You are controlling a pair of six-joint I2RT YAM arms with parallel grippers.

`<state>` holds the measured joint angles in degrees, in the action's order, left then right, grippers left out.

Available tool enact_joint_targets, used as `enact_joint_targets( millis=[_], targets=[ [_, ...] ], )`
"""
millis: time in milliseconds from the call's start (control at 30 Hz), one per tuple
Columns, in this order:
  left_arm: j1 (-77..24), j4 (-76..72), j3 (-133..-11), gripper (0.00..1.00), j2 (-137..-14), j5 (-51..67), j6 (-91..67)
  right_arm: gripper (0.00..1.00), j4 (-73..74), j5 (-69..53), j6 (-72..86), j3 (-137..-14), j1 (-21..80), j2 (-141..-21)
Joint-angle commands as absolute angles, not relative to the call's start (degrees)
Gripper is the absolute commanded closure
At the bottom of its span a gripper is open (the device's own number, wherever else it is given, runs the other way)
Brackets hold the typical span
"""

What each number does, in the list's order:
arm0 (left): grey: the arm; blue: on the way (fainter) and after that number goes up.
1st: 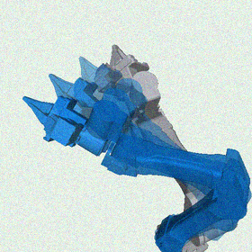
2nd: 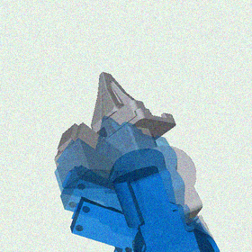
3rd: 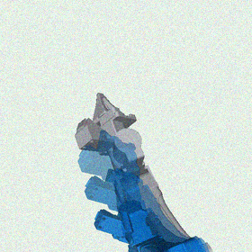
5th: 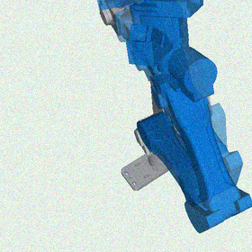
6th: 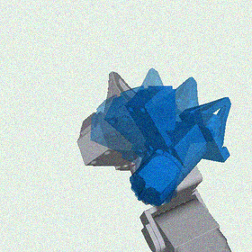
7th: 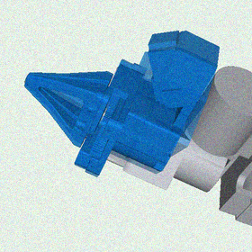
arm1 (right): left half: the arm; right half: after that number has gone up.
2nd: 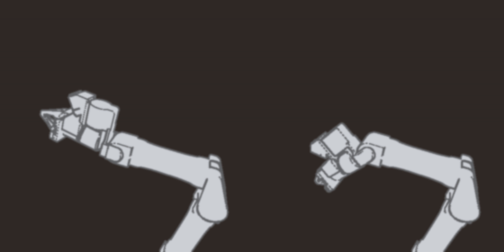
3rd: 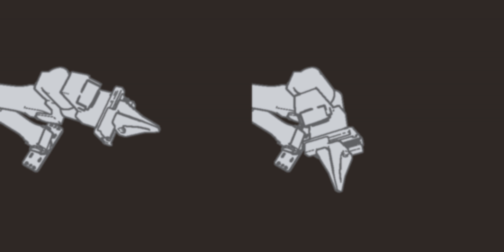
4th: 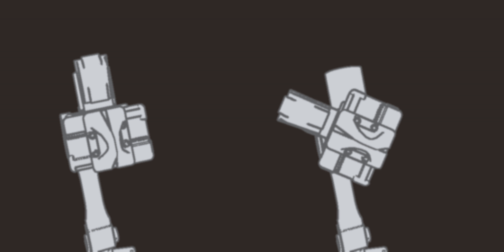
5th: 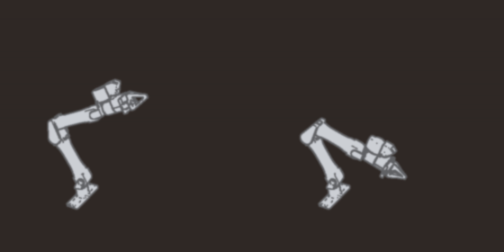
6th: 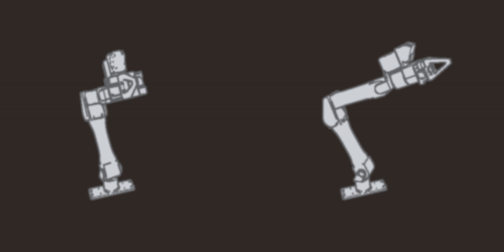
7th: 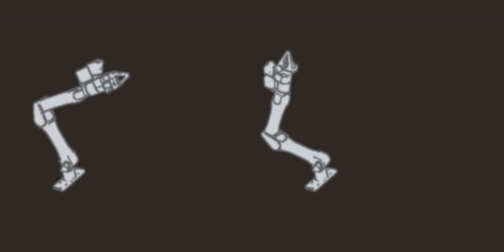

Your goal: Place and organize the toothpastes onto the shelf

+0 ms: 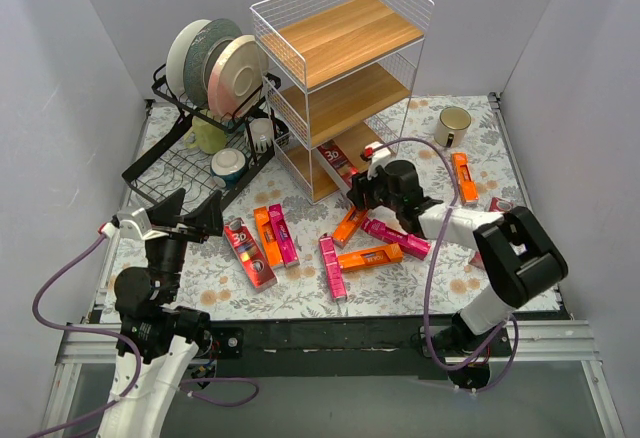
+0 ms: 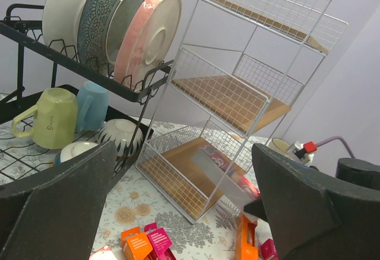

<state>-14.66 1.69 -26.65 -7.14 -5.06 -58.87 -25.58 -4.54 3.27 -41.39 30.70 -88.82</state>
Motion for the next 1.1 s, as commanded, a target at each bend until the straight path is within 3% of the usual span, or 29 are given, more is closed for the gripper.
enact_joint_targets(
  millis=[0, 333, 633, 1067],
  targets=[
    [-14.85, 1.76, -26.37, 0.02, -8.0, -4.31, -58.01, 0.58, -39.8, -1.41, 4.57, -45.61, 33.83, -92.98],
    [-14.77, 1.58, -26.37, 0.02, -8.79, -3.25, -57.92, 0.56, -46.93, 1.67, 7.12, -48.51, 38.32, -102.12],
    [-14.76, 1.49, -26.37, 0.02, -9.32, -2.81, -57.92, 0.25, -46.85, 2.37, 8.52, -50.98, 40.69, -105.91],
    [-14.68, 1.49, -26.28, 0.02, -9.49, -2.2, -58.01, 0.21, -51.42, 0.97, 14.85, -43.33, 40.69, -99.76]
  ],
)
